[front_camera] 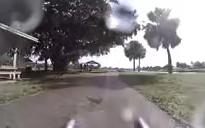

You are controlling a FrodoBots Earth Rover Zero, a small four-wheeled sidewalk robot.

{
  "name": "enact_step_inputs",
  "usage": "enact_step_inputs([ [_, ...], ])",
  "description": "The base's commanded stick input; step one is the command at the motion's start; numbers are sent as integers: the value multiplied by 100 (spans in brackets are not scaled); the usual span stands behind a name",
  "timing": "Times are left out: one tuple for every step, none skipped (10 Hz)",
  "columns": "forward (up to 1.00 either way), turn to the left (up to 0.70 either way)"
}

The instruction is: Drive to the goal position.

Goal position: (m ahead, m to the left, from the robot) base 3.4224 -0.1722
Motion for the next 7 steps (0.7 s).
enact_step_inputs([
  [84,3],
  [84,3],
  [84,3],
  [84,3],
  [84,3],
  [84,3],
  [84,3],
])
